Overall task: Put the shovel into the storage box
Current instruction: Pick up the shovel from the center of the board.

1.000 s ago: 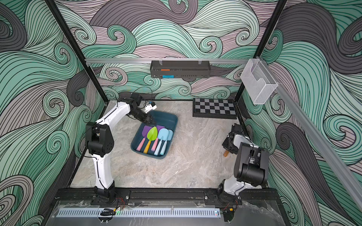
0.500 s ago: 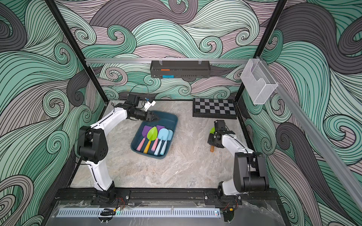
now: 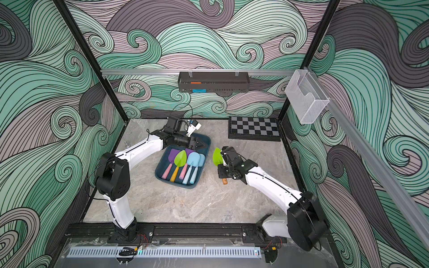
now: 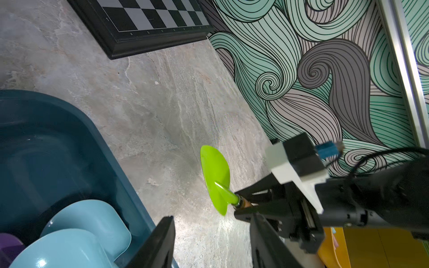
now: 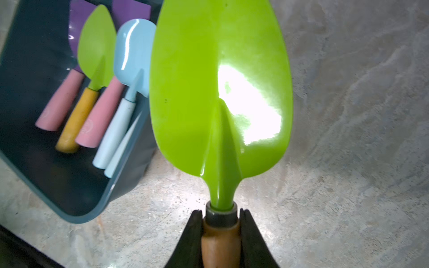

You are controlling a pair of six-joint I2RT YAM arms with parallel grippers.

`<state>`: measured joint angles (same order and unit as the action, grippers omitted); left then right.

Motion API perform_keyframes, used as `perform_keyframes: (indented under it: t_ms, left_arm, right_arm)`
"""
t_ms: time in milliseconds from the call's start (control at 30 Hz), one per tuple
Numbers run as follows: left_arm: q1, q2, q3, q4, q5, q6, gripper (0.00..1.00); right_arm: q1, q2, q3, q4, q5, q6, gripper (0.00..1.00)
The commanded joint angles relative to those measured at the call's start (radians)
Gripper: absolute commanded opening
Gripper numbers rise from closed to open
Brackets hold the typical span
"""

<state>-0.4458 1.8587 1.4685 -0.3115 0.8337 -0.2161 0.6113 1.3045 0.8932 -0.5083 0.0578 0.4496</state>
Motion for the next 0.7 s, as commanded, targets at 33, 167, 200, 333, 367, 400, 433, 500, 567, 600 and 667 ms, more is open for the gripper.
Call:
perform_keyframes:
  t_ms: [33,167,200,333,367,400,433,500,567,600,667]
  left_arm:
    - [-0.009,-0.002,-0.014,0.046,-0.046,-0.042,0.55]
    - [-0.032,0.013,-0.015,0.052,-0.046,-0.054,0.55]
    - [-0.039,0.014,-0.016,0.054,-0.047,-0.057,0.55]
    - [-0.063,-0.016,-0.045,0.084,-0.061,-0.076,0.55]
    - [-0.066,-0.032,-0.058,0.101,-0.072,-0.085,0.55]
    - [-0.068,-0.047,-0.073,0.12,-0.084,-0.093,0.55]
    - [-0.07,-0.057,-0.083,0.134,-0.084,-0.101,0.55]
    - [-0.071,-0.063,-0.083,0.135,-0.071,-0.106,0.54]
    - [-0.074,-0.062,-0.083,0.132,-0.059,-0.107,0.46]
    - [-0.076,-0.06,-0.083,0.133,-0.058,-0.108,0.39]
    - [-0.08,-0.054,-0.085,0.139,-0.058,-0.119,0.26]
  right_arm:
    - [0.053,-0.029,0.061,-0.006,0.028,0.032,0.0]
    - [0.113,-0.036,0.096,-0.009,0.056,0.036,0.0]
    - [0.123,-0.033,0.103,-0.009,0.061,0.034,0.0]
    - [0.139,-0.019,0.127,-0.014,0.073,0.029,0.0]
    - [0.14,-0.017,0.131,-0.016,0.073,0.026,0.0]
    - [0.141,-0.018,0.132,-0.016,0.075,0.025,0.0]
    - [0.141,-0.02,0.134,-0.014,0.078,0.025,0.0]
    - [0.141,-0.024,0.14,-0.014,0.08,0.019,0.0]
    - [0.142,-0.027,0.149,-0.015,0.086,0.014,0.0]
    - [0.142,-0.027,0.153,-0.014,0.089,0.012,0.0]
    - [0.143,-0.02,0.16,-0.013,0.09,0.01,0.0]
